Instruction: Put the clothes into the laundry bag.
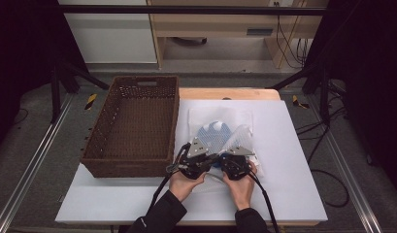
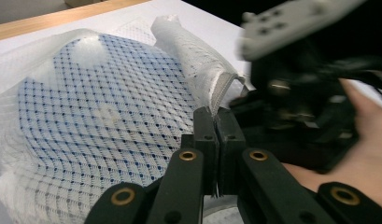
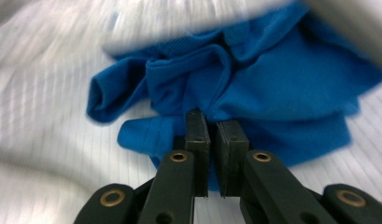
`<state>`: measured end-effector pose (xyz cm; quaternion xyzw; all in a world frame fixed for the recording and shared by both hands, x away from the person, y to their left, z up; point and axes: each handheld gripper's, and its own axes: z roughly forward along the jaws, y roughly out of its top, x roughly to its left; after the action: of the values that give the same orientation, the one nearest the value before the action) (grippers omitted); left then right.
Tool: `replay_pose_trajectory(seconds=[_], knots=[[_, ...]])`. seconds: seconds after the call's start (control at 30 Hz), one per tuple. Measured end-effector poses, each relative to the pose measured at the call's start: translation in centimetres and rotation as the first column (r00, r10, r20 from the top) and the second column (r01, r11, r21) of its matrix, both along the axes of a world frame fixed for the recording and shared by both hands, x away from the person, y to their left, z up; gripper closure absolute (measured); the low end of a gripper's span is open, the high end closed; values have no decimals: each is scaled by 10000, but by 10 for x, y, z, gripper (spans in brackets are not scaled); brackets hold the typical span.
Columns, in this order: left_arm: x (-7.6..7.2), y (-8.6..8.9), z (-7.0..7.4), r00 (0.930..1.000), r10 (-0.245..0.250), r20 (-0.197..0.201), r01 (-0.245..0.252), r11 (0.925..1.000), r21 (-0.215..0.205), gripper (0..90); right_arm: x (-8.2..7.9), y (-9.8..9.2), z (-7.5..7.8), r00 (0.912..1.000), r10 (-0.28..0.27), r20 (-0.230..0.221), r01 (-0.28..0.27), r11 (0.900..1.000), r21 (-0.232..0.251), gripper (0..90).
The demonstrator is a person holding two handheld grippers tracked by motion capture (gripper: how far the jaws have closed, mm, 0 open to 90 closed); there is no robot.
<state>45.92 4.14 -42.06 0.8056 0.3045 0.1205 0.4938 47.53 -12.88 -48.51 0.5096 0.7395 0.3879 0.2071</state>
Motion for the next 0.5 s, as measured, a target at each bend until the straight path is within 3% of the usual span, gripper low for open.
replay_pose_trajectory(seconds=[0.1,0.17,0.23,0.27,0.37,0.43,0.5], knots=[[-1,0,1,10000,-31,29,31,10000,11,890,10,6,3,9976,-474,515,449,9979,472,856],[0,0,0,10000,-4,-7,4,10000,20,890,13,7,3,9931,-779,879,737,9960,503,854],[1,0,-3,10000,28,-93,-27,10000,16,890,18,7,-3,9947,-889,517,875,9958,286,846],[1,0,-4,9999,33,-103,-33,10000,26,889,19,6,-3,9950,-893,444,875,9953,403,832],[1,-1,-8,9999,36,-152,-34,10000,80,889,15,4,-2,9976,-580,372,575,9982,155,731],[2,-1,-8,9999,42,-140,-41,9999,134,889,9,1,0,9990,-357,267,352,9992,174,667],[2,1,-9,9999,66,-149,-63,9998,170,888,-4,-8,6,9986,19,527,-41,9991,423,634]])
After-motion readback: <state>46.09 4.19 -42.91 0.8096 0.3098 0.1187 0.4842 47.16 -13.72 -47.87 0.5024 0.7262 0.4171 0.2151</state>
